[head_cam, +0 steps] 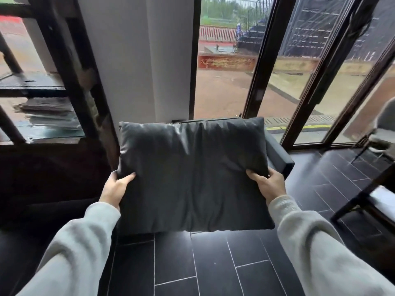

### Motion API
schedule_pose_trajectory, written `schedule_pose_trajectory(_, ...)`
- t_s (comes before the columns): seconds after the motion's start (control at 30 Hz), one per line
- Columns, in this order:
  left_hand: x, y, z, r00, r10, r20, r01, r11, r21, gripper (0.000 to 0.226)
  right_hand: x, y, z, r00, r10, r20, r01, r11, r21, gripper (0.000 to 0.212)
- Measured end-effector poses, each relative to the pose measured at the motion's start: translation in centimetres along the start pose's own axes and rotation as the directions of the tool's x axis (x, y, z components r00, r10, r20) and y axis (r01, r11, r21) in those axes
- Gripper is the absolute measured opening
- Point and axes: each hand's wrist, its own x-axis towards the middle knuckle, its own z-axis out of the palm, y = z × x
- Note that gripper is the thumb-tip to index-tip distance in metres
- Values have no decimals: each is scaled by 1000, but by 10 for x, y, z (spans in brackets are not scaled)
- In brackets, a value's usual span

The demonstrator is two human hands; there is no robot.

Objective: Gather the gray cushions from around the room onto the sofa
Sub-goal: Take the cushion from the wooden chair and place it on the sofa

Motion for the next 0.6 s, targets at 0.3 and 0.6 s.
schedule_pose_trajectory(0.3, 85, 14, 80, 999, -3, 47, 3, 1000, -8, 31, 101, 9, 3, 998, 29, -55, -29, 1000, -11, 25)
schedule_pose_trajectory(0.6, 156, 21, 183, 1000, 1, 16, -1, 1000, -22, 25, 239, 35, -3, 999, 18, -51, -16, 999, 50, 23)
